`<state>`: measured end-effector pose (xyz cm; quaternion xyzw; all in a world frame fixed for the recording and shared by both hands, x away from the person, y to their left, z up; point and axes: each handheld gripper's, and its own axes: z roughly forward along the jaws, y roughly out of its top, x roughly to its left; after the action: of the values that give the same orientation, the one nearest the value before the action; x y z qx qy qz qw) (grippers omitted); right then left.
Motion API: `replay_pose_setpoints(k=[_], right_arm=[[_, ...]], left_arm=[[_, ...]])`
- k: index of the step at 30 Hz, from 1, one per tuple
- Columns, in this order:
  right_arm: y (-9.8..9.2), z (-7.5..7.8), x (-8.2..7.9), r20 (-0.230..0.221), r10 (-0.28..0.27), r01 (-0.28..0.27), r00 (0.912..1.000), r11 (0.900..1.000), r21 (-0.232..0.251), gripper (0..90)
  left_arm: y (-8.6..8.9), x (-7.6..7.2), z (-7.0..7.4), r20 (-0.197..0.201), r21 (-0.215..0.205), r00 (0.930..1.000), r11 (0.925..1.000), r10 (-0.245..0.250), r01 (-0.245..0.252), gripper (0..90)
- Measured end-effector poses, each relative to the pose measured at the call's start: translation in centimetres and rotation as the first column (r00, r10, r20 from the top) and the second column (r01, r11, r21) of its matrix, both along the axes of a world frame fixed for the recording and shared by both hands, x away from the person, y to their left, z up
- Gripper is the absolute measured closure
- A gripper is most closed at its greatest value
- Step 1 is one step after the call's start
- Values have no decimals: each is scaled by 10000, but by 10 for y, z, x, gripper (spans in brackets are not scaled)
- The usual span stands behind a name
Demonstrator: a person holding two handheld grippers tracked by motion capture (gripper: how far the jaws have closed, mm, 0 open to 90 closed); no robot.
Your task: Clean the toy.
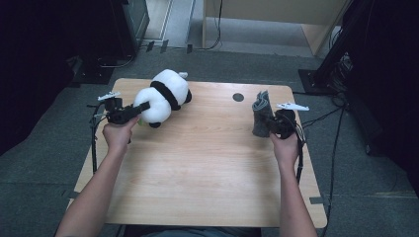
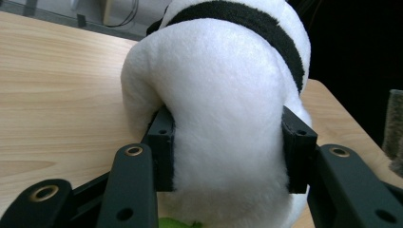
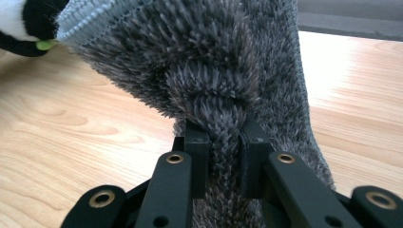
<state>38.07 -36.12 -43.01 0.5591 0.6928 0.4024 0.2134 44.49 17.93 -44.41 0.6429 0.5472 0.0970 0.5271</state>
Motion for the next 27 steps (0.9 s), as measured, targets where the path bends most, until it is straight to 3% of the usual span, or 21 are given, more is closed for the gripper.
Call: replay_pose_setpoints(k=[2, 7, 10, 13, 17, 21, 27], right_arm=[[-7, -1, 0, -87, -121, 121, 9999, 9999, 51, 777], [-20, -7, 1, -347, -386, 391, 9987, 9992, 128, 778], [-23, -10, 2, -450, -414, 418, 9981, 9991, 76, 777], [-24, -16, 5, -581, -468, 466, 9972, 9989, -42, 775], [-26, -25, 9, -872, -538, 531, 9947, 9985, -106, 773], [-26, -35, 13, -1164, -541, 524, 9917, 9985, -180, 767], [-25, -48, 18, -1432, -594, 550, 9879, 9979, -344, 740]], left_arm=[[5, 2, -2, -83, -59, 9999, 9999, 95, -96, 521], [15, 4, -6, -91, 370, 9986, 9980, 514, -511, 520], [21, 5, -10, -234, 435, 9975, 9969, 667, -656, 519], [28, 6, -17, -379, 192, 9958, 9964, 830, -823, 516], [33, 7, -22, -402, 469, 9946, 9944, 961, -942, 500], [36, 8, -27, -390, 477, 9956, 9954, 852, -834, 472], [35, 7, -30, 28, 1000, 9981, 9931, 619, -618, 406]])
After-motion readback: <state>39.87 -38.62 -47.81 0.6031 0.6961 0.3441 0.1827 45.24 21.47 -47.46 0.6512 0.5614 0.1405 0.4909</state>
